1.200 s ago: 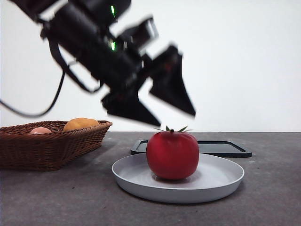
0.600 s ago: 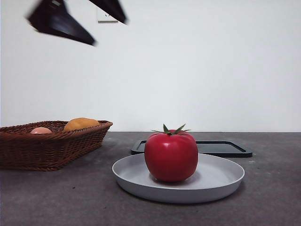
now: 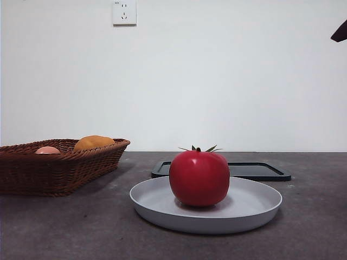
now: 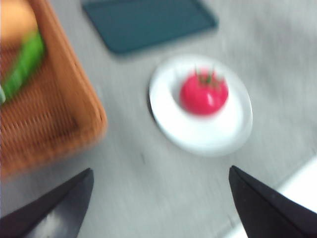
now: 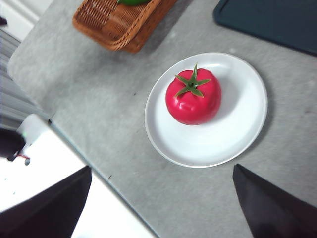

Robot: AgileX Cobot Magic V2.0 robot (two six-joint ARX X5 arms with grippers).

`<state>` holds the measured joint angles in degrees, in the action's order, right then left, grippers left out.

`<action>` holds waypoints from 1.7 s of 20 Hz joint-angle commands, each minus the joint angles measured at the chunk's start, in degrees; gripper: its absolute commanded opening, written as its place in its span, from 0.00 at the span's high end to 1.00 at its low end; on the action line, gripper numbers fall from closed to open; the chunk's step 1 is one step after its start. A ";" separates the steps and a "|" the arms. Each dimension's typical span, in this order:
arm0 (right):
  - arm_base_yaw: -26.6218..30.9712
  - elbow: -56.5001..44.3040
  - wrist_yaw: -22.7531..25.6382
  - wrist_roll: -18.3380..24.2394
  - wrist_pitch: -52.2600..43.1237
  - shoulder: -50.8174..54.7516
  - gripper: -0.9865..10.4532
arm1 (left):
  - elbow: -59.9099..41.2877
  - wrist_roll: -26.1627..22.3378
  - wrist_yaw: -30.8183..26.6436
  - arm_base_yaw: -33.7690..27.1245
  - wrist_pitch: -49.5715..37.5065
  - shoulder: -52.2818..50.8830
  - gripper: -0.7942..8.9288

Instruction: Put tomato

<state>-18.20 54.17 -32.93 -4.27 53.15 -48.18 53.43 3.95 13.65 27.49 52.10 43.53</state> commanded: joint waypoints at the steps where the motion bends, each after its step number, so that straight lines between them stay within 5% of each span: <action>1: -1.60 1.03 -0.04 0.66 -0.37 -0.87 0.51 | 0.90 -0.39 1.33 0.28 1.92 0.26 0.47; 5: -4.02 1.03 0.07 0.63 -0.39 -1.75 0.51 | 0.90 -0.46 8.66 0.28 2.23 0.26 0.47; 21: -12.13 1.03 7.58 -1.92 -11.02 -13.11 0.44 | 0.90 -0.44 8.70 0.28 2.25 0.26 0.47; 34: -19.26 1.03 19.52 -2.56 -27.56 -31.26 0.44 | 0.90 -0.46 8.70 0.28 2.23 0.26 0.47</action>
<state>-36.86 54.19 -13.56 -6.28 26.17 -78.54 53.43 3.92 22.26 27.51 54.70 43.53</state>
